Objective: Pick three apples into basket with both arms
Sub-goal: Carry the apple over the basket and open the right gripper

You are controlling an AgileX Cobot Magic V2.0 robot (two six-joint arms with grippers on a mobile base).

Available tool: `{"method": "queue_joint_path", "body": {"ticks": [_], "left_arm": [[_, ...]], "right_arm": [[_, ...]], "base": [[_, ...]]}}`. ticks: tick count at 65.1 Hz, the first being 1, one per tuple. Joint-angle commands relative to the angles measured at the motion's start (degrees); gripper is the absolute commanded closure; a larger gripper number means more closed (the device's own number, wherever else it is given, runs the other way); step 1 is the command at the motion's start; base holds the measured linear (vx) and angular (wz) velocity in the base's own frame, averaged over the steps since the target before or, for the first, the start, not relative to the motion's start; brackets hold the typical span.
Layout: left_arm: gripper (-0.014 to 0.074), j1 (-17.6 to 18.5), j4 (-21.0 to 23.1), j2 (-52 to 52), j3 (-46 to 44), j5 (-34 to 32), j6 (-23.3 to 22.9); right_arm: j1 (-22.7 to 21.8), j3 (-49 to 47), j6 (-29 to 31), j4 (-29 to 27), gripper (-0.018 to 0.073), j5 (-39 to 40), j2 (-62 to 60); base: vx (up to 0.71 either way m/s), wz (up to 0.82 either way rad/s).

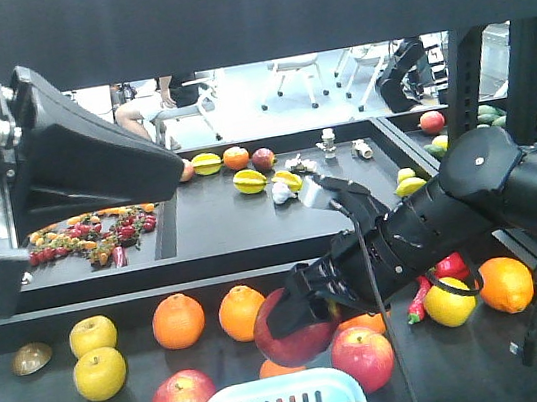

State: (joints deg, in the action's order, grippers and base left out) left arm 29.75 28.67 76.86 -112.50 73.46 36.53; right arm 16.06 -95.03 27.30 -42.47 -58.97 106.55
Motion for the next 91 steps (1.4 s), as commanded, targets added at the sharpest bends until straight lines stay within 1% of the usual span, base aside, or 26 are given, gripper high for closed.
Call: {"method": "queue_joint_path", "body": {"ticks": [1,6,10,26,34,39,44,49,51,54,56,61,62,64,68,70,73,76,79,80,82,88,91], "left_arm": [[0.0604,0.3,1.9,-1.1,-1.4,-2.0,-0.6],[0.0604,0.3,1.9,-1.1,-1.4,-2.0,-0.6],[0.0604,0.3,1.9,-1.1,-1.4,-2.0,-0.6],[0.0604,0.3,1.9,-1.1,-1.4,-2.0,-0.6],[0.0604,0.3,1.9,-1.1,-1.4,-2.0,-0.6],[0.0604,0.3,1.9,-1.1,-1.4,-2.0,-0.6],[0.0604,0.3,1.9,-1.1,-1.4,-2.0,-0.6],[0.0604,0.3,1.9,-1.1,-1.4,-2.0,-0.6],[0.0604,0.3,1.9,-1.1,-1.4,-2.0,-0.6],[0.0604,0.3,1.9,-1.1,-1.4,-2.0,-0.6],[0.0604,0.3,1.9,-1.1,-1.4,-2.0,-0.6],[0.0604,0.3,1.9,-1.1,-1.4,-2.0,-0.6],[0.0604,0.3,1.9,-1.1,-1.4,-2.0,-0.6],[0.0604,0.3,1.9,-1.1,-1.4,-2.0,-0.6],[0.0604,0.3,1.9,-1.1,-1.4,-2.0,-0.6],[0.0604,0.3,1.9,-1.1,-1.4,-2.0,-0.6],[0.0604,0.3,1.9,-1.1,-1.4,-2.0,-0.6],[0.0604,0.3,1.9,-1.1,-1.4,-2.0,-0.6],[0.0604,0.3,1.9,-1.1,-1.4,-2.0,-0.6],[0.0604,0.3,1.9,-1.1,-1.4,-2.0,-0.6],[0.0604,0.3,1.9,-1.1,-1.4,-2.0,-0.6],[0.0604,0.3,2.0,-1.1,-1.4,-2.0,-0.6],[0.0604,0.3,2.0,-1.1,-1.4,-2.0,-0.6]], "right_arm": [[-0.2,-2.0,0.3,-2.2,0.0012,0.4,-2.9],[-0.2,-2.0,0.3,-2.2,-0.0040,0.3,-2.9],[-0.2,-2.0,0.3,-2.2,-0.0064,0.5,-2.9],[-0.2,-2.0,0.3,-2.2,-0.0059,3.5,-2.9],[-0.2,-2.0,0.3,-2.8,-0.0017,4.3,-2.9],[-0.3,-2.0,0.3,-2.7,0.0040,5.8,-3.3],[-0.3,-2.0,0.2,-1.2,0.0109,8.6,-4.1],[-0.3,-2.0,-0.8,2.1,0.0204,12.2,-5.5],[-0.3,-2.0,-1.8,4.2,0.0247,13.7,-6.2],[-0.4,-2.0,-3.8,8.6,0.0300,15.5,-7.1],[-0.9,-2.0,-5.8,12.5,0.0345,16.1,-7.8],[-2.7,-2.0,-12.7,21.6,0.0442,15.1,-8.8],[-3.5,-2.0,-14.7,24.1,0.0456,14.1,-9.0],[-5.0,-2.0,-17.2,27.4,0.0488,12.3,-9.1],[-8.1,-2.0,-21.6,35.0,0.0535,6.1,-9.2],[-9.6,-2.0,-23.3,37.8,0.0550,3.0,-9.2],[-12.2,-2.0,-24.1,41.2,0.0569,-2.9,-9.2],[-14.9,-2.0,-24.2,44.8,0.0569,-9.1,-9.2],[-17.1,-2.0,-24.2,46.1,0.0568,-14.2,-9.2],[-18.2,-1.8,-24.2,46.3,0.0568,-14.8,-9.3],[-19.6,-1.3,-24.9,46.2,0.0568,-14.6,-9.9],[-23.3,1.8,-25.4,43.4,0.0566,-14.5,-12.8],[-24.6,4.1,-25.5,42.5,0.0564,-14.5,-14.6]], "base": [[0.00,0.00],[0.00,0.00],[0.00,0.00],[0.00,0.00],[0.00,0.00],[0.00,0.00],[0.00,0.00],[0.00,0.00],[0.00,0.00],[0.00,0.00],[0.00,0.00],[0.00,0.00],[0.00,0.00],[0.00,0.00],[0.00,0.00],[0.00,0.00],[0.00,0.00],[0.00,0.00],[0.00,0.00],[0.00,0.00],[0.00,0.00],[0.00,0.00],[0.00,0.00]]}}
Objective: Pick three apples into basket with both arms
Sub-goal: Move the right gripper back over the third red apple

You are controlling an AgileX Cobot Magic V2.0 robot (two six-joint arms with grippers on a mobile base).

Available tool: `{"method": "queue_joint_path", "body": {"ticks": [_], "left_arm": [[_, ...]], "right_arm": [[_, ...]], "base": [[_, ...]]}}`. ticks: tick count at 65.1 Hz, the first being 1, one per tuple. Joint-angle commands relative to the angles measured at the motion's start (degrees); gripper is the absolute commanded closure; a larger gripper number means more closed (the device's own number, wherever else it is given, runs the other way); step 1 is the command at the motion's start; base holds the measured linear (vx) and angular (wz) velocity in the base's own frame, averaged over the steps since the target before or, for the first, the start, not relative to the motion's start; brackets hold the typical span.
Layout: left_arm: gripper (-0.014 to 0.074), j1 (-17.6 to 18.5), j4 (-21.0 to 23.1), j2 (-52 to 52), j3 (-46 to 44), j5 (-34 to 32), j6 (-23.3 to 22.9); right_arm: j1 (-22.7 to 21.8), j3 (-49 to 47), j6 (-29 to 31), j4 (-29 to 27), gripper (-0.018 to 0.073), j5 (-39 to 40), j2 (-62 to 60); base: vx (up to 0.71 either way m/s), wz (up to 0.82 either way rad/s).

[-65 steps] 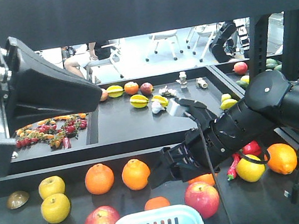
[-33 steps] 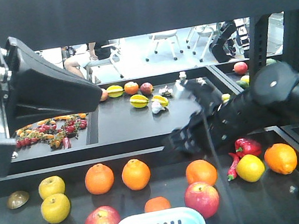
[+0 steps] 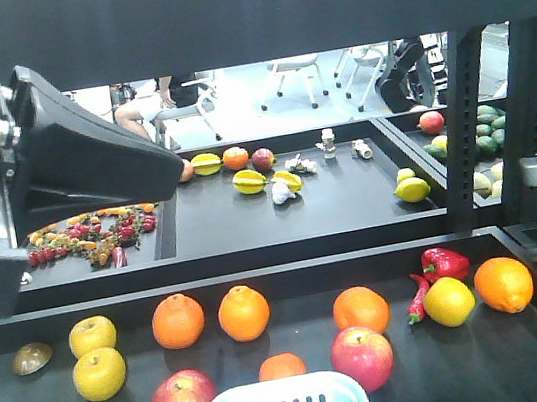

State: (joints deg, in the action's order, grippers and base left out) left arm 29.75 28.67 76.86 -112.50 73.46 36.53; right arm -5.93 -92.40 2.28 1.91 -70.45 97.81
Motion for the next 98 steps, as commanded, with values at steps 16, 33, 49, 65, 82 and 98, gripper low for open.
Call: {"method": "queue_joint_path", "body": {"ticks": [16,33,49,65,82,98], "left_arm": [[0.0604,0.3,2.0,-1.1,-1.4,-2.0,-0.6],[0.0604,0.3,2.0,-1.1,-1.4,-2.0,-0.6],[0.0604,0.3,2.0,-1.1,-1.4,-2.0,-0.6],[0.0604,0.3,2.0,-1.1,-1.4,-2.0,-0.6],[0.0604,0.3,2.0,-1.1,-1.4,-2.0,-0.6],[0.0604,0.3,2.0,-1.1,-1.4,-2.0,-0.6]], "right_arm": [[-5.2,18.2,-1.0,-0.5,0.0562,-3.1,-15.6],[-5.2,26.2,0.9,-0.2,0.0533,-3.0,-21.3],[-5.2,26.2,-5.0,-5.0,0.0338,-3.0,-22.5],[-5.2,26.2,-5.4,0.3,-0.0017,-3.0,-22.1],[-12.4,26.2,-3.7,3.4,-0.0069,-3.0,-17.1],[-16.2,26.2,0.5,1.8,-0.0026,0.5,-12.1]], "base": [[0.00,0.00],[0.00,0.00],[0.00,0.00],[0.00,0.00],[0.00,0.00],[0.00,0.00]]}}
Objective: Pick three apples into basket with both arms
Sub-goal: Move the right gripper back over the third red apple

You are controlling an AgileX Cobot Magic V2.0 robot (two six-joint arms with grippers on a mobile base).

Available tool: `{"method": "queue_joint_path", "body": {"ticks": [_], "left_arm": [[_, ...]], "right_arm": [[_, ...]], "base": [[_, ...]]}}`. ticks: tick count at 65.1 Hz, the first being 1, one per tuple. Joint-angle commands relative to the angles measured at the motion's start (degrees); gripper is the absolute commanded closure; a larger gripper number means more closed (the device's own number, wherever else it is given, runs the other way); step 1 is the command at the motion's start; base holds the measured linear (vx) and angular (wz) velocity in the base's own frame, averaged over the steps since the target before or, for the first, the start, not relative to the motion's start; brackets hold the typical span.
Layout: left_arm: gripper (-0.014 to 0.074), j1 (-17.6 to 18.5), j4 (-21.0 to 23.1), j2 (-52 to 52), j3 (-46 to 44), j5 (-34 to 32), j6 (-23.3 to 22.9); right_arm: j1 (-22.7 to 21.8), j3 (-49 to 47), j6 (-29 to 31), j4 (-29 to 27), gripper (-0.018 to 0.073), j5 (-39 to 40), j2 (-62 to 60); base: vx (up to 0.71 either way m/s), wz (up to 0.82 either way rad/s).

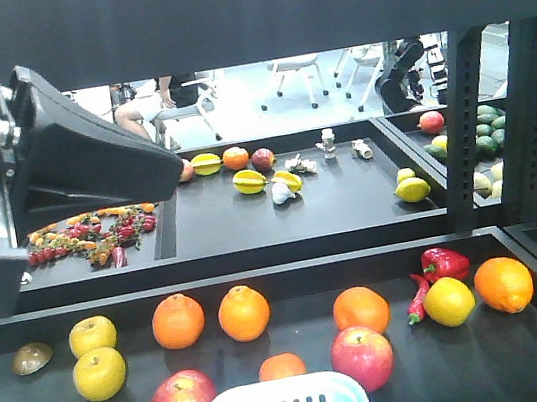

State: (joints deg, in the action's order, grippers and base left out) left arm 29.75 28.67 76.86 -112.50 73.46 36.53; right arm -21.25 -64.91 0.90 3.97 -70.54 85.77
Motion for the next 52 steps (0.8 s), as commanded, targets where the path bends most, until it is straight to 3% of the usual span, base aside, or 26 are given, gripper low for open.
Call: {"method": "queue_joint_path", "body": {"ticks": [1,20,52], "left_arm": [[0.0604,0.3,2.0,-1.1,-1.4,-2.0,-0.6],[0.0604,0.3,2.0,-1.1,-1.4,-2.0,-0.6],[0.0604,0.3,2.0,-1.1,-1.4,-2.0,-0.6]], "right_arm": [[-1.0,-1.3,1.8,-0.3,-0.0026,0.8,0.2],[-1.0,-1.3,2.4,-6.1,-0.0026,5.1,7.3],[-1.0,-1.3,2.2,-4.0,-0.0026,9.0,16.1]], "base": [[0.00,0.00],[0.00,0.00],[0.00,0.00]]}}
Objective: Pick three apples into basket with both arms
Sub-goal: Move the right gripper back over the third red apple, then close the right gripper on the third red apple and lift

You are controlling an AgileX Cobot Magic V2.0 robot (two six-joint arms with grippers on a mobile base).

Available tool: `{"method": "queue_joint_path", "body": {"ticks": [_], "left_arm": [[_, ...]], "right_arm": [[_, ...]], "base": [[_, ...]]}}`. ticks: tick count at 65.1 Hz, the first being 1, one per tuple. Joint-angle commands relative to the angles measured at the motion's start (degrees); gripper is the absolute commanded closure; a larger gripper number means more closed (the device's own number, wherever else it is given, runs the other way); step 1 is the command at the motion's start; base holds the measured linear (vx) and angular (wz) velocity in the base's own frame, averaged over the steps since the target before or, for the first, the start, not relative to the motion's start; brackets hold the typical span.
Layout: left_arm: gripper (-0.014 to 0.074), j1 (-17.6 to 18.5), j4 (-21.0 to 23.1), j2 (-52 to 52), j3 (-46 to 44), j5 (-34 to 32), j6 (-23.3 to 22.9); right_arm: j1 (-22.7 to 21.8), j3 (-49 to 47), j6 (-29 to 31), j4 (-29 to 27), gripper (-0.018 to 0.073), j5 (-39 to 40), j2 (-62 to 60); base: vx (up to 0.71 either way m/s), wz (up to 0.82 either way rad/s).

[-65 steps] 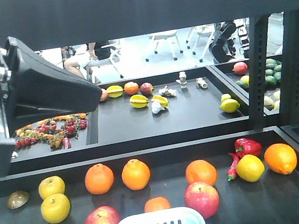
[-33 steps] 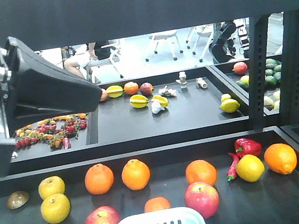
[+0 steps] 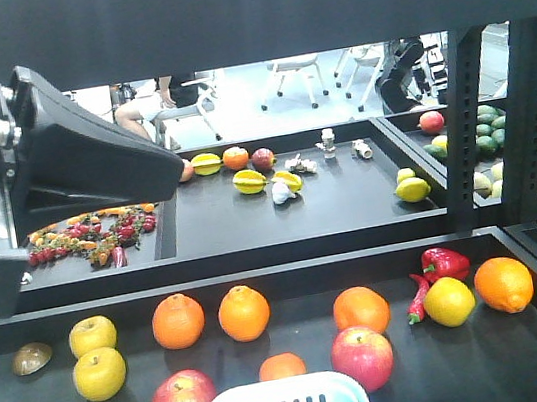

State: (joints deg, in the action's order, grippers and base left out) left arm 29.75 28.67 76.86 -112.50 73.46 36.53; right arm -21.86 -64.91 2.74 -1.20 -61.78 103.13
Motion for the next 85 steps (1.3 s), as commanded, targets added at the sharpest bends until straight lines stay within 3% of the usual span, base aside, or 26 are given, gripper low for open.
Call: {"method": "queue_joint_path", "body": {"ticks": [1,85], "left_arm": [[0.0604,0.3,2.0,-1.1,-1.4,-2.0,-0.6],[0.0604,0.3,2.0,-1.1,-1.4,-2.0,-0.6]], "right_arm": [[-0.4,-1.3,0.4,1.2,-0.0026,0.2,-1.1],[-1.2,-1.3,-2.0,2.7,-0.0026,4.1,6.7]], "base": [[0.00,0.00],[0.00,0.00]]}}
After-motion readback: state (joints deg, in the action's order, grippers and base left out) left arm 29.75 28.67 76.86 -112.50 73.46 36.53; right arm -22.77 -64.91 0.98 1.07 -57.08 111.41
